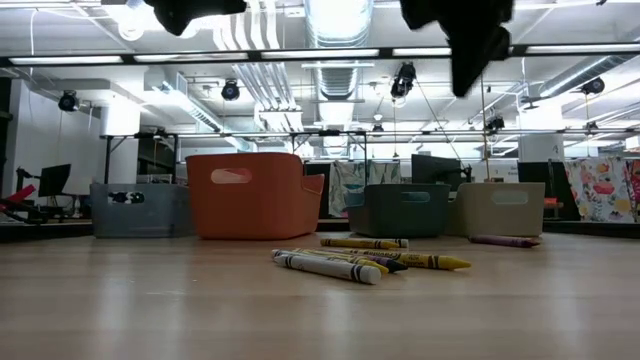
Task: Sort crayons
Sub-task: Put the yellow crayon into the white bin
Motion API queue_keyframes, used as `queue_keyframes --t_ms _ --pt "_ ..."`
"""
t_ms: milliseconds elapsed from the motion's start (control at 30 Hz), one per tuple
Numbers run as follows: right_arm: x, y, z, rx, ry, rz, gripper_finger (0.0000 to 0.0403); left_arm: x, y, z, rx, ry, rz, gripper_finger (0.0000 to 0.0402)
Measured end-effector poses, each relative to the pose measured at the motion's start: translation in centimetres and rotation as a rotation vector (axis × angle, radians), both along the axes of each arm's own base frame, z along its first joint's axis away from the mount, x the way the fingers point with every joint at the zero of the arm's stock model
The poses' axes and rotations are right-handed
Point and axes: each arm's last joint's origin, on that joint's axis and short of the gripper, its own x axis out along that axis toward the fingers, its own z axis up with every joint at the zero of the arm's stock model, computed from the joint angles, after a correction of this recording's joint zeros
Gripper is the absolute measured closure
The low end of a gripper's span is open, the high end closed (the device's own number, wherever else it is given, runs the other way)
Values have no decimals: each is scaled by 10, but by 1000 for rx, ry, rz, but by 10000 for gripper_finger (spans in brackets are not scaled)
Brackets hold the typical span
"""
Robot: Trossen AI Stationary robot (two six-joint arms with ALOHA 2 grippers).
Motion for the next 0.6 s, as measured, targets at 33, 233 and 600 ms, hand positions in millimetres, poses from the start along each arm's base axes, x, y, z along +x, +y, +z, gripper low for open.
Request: queue_keyframes --t_ms 33,233,600 --pt "-2 1 -6 4 19 -29 346 1 -2 -1 -3 3 -4 294" --pt "-14 -4 -45 -4 148 -167 346 4 -4 -1 -2 10 -11 294" --pt "-26 -28 -93 -11 201 -328 340 3 -4 4 108 -10 -32 294"
